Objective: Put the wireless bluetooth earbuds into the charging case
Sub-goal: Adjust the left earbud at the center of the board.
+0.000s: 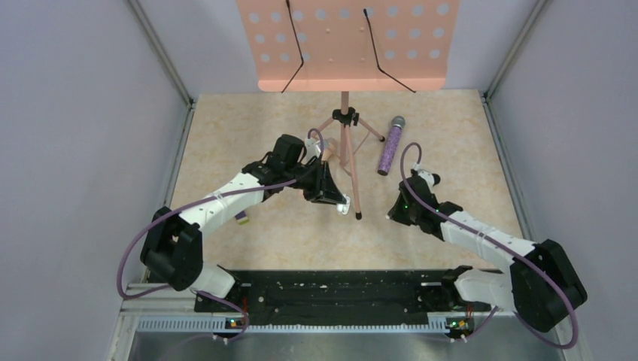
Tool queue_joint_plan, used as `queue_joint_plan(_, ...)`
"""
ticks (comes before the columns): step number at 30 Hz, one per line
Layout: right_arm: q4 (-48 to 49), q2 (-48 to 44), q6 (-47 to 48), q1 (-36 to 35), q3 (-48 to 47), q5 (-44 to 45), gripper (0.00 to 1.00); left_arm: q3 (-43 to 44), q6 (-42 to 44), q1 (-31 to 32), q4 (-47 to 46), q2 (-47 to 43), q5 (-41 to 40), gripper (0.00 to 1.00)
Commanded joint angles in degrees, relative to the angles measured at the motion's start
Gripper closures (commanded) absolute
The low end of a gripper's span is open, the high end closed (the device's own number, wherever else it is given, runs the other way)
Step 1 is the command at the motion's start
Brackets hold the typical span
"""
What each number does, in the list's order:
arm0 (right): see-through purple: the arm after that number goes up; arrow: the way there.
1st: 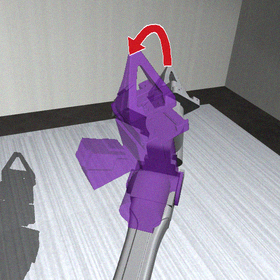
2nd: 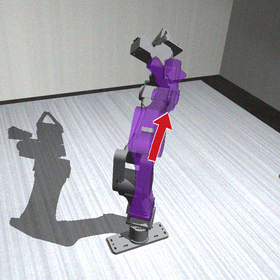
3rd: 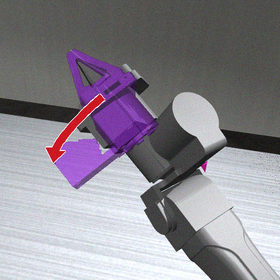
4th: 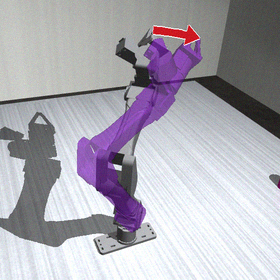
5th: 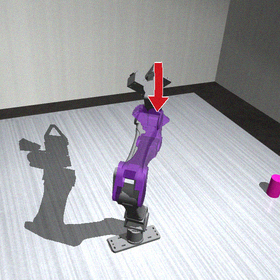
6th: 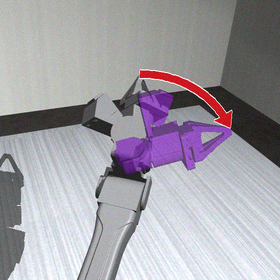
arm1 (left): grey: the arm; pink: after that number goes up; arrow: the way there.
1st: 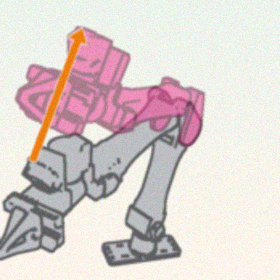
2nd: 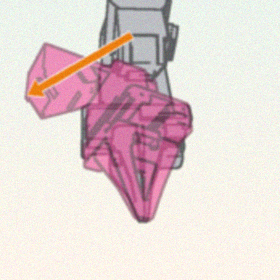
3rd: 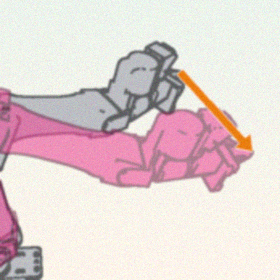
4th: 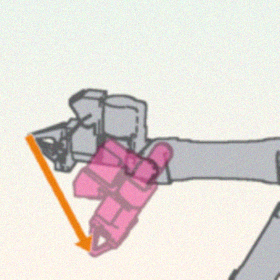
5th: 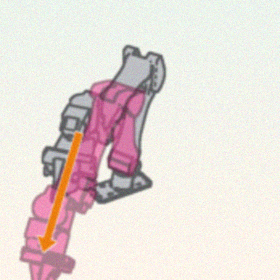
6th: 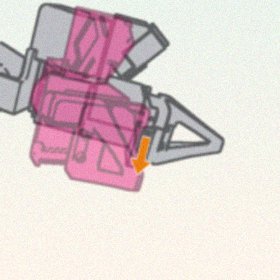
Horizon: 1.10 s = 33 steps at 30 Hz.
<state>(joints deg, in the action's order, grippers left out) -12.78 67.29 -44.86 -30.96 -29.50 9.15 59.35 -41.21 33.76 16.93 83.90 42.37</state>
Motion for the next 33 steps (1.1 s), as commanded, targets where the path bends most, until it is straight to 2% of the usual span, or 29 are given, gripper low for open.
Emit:
queue_joint_plan(1, -3.88, -4.94, 2.19, 0.10, -4.57, 1.88, 1.00, 0.54, 0.34, 0.15, -2.17, -1.46, 0.43, 1.00)
queue_joint_plan(10, -5.80, -8.81, 6.77, 0.07, -5.13, 6.94, 1.00, 0.59, 0.75, 0.15, -1.77, -1.28, 0.17, 1.00)
queue_joint_plan(13, -2.31, -8.83, 8.74, 0.07, -3.53, 2.83, 0.57, 0.65, 0.80, 0.13, -1.64, -1.41, 0.14, 1.00)
queue_joint_plan(14, -1.85, -8.86, 8.78, 0.06, -3.15, 2.20, 0.46, 0.67, 0.81, 0.15, -1.54, -1.45, 0.08, 1.00)
queue_joint_plan(15, -1.67, -8.97, 8.85, 0.10, -2.80, 2.12, 0.43, 0.68, 0.87, 0.17, -1.49, -1.48, 0.02, 1.00)
queue_joint_plan(18, -2.21, -9.37, 8.96, 0.11, -2.29, 3.80, 0.43, 0.52, 0.84, 0.18, -1.46, -1.42, -0.05, 1.00)
queue_joint_plan(25, -3.31, -9.54, 8.97, 0.08, -1.54, 5.67, 0.57, 0.68, 0.83, 0.15, -1.46, -1.38, -0.01, 1.00)
queue_joint_plan(33, -0.29, -3.36, 8.40, 0.09, -3.18, 3.21, 0.59, 0.37, 0.83, 0.16, -1.46, -1.70, -0.14, 1.00)
